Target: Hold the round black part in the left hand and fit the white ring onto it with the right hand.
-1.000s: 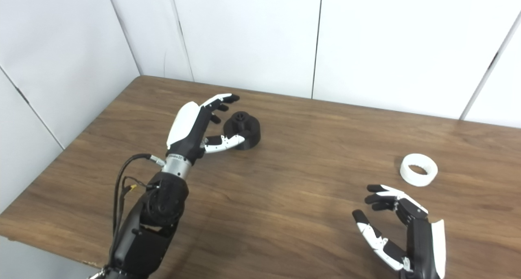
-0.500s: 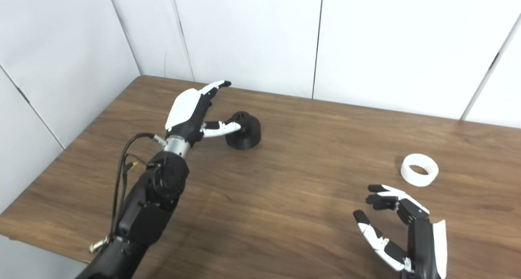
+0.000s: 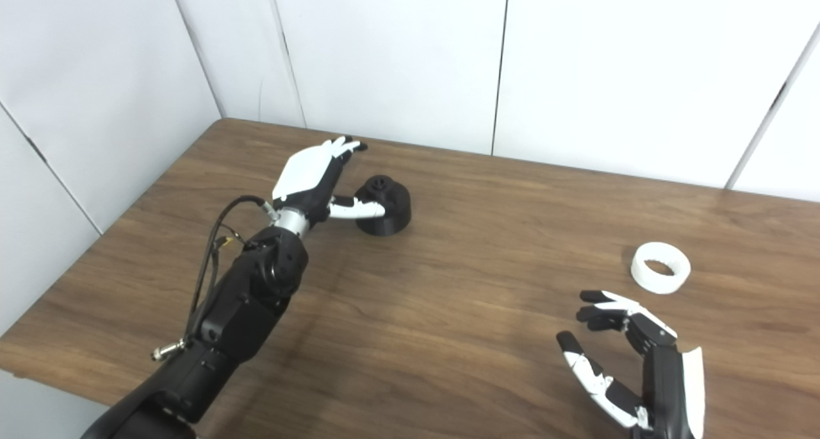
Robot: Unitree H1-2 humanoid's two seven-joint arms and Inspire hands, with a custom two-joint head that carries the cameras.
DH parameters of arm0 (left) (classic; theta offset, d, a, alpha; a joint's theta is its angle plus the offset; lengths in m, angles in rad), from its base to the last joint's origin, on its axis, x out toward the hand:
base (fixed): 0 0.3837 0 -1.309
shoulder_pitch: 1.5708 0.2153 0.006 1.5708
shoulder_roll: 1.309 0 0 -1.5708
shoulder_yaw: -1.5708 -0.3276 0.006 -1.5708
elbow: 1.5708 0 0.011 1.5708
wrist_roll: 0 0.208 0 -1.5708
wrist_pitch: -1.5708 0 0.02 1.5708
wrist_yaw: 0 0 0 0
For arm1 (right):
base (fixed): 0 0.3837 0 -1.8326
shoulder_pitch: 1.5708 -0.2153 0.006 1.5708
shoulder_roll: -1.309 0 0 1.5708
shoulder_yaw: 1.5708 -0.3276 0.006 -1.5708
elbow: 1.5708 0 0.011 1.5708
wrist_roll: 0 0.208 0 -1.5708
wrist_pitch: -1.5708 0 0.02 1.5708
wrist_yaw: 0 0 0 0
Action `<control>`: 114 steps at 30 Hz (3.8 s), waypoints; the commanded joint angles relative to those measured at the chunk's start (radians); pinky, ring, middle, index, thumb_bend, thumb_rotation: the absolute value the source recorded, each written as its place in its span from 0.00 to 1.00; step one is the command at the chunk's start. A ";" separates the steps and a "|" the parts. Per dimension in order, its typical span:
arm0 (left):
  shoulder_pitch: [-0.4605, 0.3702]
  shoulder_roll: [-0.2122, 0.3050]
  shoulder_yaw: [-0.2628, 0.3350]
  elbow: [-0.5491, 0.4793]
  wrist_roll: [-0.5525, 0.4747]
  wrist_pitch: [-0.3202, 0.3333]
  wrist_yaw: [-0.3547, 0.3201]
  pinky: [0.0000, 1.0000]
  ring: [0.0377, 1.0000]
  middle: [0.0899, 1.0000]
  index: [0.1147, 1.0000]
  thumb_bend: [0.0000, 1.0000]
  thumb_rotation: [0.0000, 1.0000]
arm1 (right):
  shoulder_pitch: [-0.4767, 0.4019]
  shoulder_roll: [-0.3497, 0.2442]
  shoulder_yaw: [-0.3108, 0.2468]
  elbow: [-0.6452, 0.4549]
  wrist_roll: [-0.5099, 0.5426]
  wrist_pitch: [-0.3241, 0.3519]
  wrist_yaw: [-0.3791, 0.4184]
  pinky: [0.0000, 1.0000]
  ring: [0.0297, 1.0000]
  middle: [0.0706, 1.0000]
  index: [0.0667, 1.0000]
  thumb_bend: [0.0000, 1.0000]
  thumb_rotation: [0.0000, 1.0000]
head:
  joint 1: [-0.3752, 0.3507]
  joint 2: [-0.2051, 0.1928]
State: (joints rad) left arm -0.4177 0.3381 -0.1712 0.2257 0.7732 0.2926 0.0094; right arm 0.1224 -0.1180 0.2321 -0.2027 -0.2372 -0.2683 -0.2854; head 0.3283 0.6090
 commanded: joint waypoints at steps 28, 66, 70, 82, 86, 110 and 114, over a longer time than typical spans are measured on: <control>-0.076 0.047 -0.091 0.061 -0.002 0.075 -0.114 0.98 1.00 1.00 0.84 1.00 0.64 | 0.051 0.076 -0.021 0.000 -0.029 0.013 -0.011 0.52 0.58 0.63 0.46 0.50 0.17 | -0.013 0.012; -0.063 -0.098 0.014 0.280 -0.243 -0.211 0.232 0.93 0.93 0.90 0.56 0.84 0.26 | 0.067 0.084 -0.023 -0.030 -0.020 0.035 -0.009 0.52 0.57 0.63 0.46 0.50 0.16 | -0.017 0.033; -0.055 -0.098 0.017 0.270 -0.251 -0.206 0.228 0.93 0.94 0.90 0.54 0.83 0.22 | 0.066 0.086 -0.023 -0.027 -0.023 0.031 -0.013 0.53 0.58 0.63 0.46 0.50 0.16 | -0.017 0.033; 0.012 -0.089 -0.016 0.167 -0.251 -0.200 0.192 0.89 0.94 0.90 0.52 0.84 0.21 | 0.063 0.088 -0.021 -0.035 -0.031 0.044 -0.012 0.51 0.57 0.63 0.46 0.50 0.16 | -0.021 0.037; 0.039 -0.091 -0.027 0.134 -0.248 -0.194 0.186 0.88 0.94 0.89 0.52 0.83 0.21 | 0.063 0.087 -0.020 -0.037 -0.035 0.046 -0.012 0.51 0.57 0.63 0.46 0.50 0.16 | -0.021 0.039; 0.213 -0.087 -0.121 -0.144 -0.233 -0.163 0.052 0.92 0.95 0.90 0.53 0.83 0.23 | 0.049 0.096 -0.011 -0.037 -0.035 0.052 -0.007 0.51 0.57 0.62 0.46 0.50 0.16 | -0.070 0.057; 0.243 -0.093 -0.143 -0.211 -0.227 -0.162 0.026 0.90 0.94 0.90 0.52 0.85 0.22 | 0.049 0.101 -0.009 -0.045 -0.050 0.067 -0.009 0.51 0.57 0.63 0.46 0.50 0.16 | -0.079 0.063</control>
State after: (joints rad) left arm -0.1921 0.2485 -0.2852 0.0482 0.5340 0.1403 0.0776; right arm 0.1345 -0.1157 0.2235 -0.2237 -0.2751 -0.2027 -0.2860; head 0.2501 0.6688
